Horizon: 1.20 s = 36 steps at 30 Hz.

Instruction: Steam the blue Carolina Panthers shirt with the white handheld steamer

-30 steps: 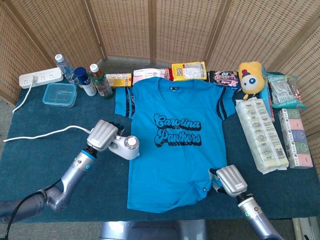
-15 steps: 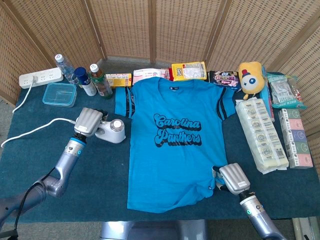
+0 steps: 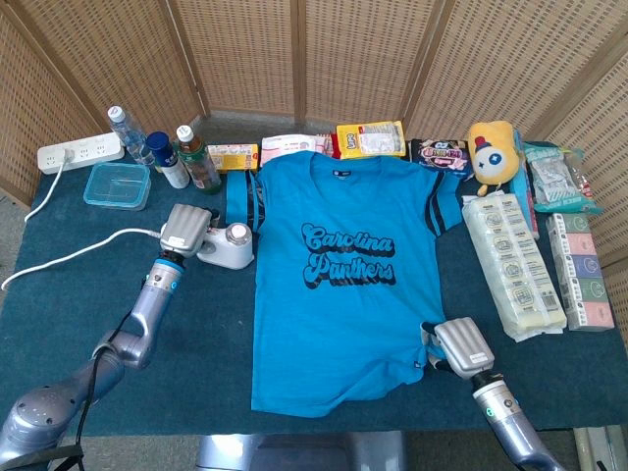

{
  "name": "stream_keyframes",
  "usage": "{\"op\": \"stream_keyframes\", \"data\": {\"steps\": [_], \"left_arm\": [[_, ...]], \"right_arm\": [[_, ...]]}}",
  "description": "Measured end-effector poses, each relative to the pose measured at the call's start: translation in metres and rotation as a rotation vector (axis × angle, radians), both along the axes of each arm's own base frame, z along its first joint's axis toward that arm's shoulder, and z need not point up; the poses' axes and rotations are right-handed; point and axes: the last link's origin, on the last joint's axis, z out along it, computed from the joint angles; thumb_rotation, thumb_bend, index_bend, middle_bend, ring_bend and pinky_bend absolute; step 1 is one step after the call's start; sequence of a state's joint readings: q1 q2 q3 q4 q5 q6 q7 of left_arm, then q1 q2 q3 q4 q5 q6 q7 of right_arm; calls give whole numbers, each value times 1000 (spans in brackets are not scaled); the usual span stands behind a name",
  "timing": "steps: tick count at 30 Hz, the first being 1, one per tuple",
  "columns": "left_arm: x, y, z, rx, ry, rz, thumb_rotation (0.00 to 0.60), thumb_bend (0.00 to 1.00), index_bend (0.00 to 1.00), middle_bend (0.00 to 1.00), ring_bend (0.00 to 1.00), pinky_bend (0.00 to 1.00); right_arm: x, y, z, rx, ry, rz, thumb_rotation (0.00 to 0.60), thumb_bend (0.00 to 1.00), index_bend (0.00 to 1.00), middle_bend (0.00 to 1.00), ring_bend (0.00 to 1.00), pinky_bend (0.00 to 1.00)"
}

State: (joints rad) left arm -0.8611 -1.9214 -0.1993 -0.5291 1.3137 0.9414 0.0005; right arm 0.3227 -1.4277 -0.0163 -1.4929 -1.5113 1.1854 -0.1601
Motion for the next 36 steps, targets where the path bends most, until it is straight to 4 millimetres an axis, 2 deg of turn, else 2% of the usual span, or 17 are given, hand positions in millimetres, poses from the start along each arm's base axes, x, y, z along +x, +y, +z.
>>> {"op": "stream_keyframes", "data": {"steps": [4, 10, 16, 19, 24, 29, 36], "left_arm": [[7, 2, -12, -19, -3, 0, 600, 346, 600, 722, 675, 730], [8, 0, -22, -58, 9, 2, 600, 313, 600, 715, 617, 667], [5, -3, -23, -77, 21, 8, 600, 303, 514, 654, 551, 626], [2, -4, -21, -81, 35, 10, 600, 295, 469, 612, 507, 597], [1, -7, -17, -85, 43, 9, 600, 288, 378, 528, 434, 554], [-1, -9, -14, -89, 60, 17, 600, 281, 322, 432, 365, 515], [-4, -12, -11, -89, 84, 25, 600, 269, 241, 377, 313, 472]], "right_arm": [[0, 0, 0, -2, 2, 1, 600, 508, 722, 697, 790, 911], [0, 1, 0, 3, 3, 2, 600, 507, 722, 697, 782, 906], [0, 2, -1, 10, 4, 6, 600, 494, 719, 688, 752, 870], [-1, 4, -1, 25, 18, 5, 600, 470, 641, 638, 680, 782], [-2, 7, 0, 73, 55, -9, 600, 394, 432, 474, 503, 573], [1, 7, 4, 80, 22, -11, 600, 339, 310, 363, 346, 371], [3, 5, 9, 58, 13, 2, 600, 301, 237, 309, 258, 277]]}}
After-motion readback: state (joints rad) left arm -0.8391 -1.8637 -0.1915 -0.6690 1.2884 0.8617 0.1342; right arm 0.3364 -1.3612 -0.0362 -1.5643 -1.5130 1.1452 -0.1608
